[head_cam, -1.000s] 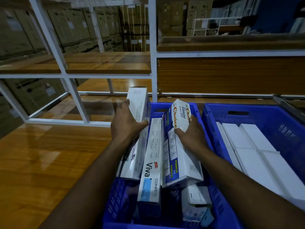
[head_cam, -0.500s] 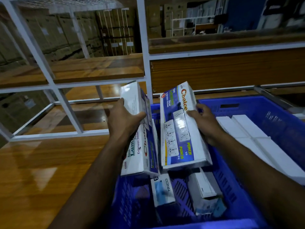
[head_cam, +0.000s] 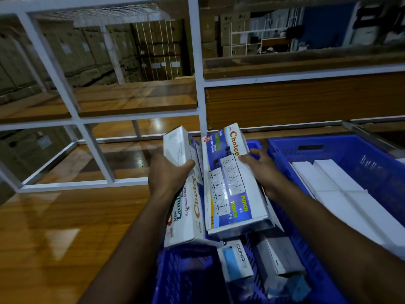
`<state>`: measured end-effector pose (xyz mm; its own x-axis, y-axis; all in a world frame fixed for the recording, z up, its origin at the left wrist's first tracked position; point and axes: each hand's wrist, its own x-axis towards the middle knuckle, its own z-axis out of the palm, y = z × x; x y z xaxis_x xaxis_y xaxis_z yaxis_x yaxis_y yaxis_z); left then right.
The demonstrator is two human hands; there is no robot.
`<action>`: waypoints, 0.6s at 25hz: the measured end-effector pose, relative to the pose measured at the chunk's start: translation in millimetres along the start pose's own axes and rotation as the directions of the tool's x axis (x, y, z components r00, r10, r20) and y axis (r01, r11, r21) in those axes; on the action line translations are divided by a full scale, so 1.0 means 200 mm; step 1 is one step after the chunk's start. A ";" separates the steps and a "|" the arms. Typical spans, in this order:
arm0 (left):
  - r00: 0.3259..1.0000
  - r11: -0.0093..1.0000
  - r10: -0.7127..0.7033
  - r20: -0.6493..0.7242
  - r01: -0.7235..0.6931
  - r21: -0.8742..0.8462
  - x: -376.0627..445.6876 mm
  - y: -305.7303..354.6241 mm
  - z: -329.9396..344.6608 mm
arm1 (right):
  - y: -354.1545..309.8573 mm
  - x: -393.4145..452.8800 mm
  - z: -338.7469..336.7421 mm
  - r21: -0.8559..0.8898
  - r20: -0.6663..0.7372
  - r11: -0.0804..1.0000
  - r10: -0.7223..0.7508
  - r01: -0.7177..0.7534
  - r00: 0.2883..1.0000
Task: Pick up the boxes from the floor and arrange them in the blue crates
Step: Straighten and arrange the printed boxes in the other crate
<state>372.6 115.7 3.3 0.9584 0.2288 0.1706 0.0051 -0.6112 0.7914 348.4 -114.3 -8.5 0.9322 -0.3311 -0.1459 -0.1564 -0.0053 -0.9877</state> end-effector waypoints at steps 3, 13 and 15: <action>0.999 0.999 -0.025 -0.034 0.023 -0.044 0.03 0.01 -0.03 | -0.02 0.01 -0.07 -0.166 -0.146 0.984 -0.087 0.063 0.985; 0.998 0.989 -0.065 0.008 0.066 -0.132 0.04 0.03 -0.01 | -0.14 0.00 -0.27 -0.595 -0.122 0.796 -0.227 0.112 0.966; 0.993 0.970 -0.111 0.047 0.118 -0.214 0.05 0.02 0.00 | -0.13 -0.01 -0.24 -0.448 -0.097 0.887 -0.171 0.110 0.980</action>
<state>382.5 115.5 7.1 0.9644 0.2589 0.0539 0.0574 -0.4039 0.9130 333.9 -158.8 19.8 0.9090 -0.4155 0.0315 -0.1819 -0.4637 -0.8671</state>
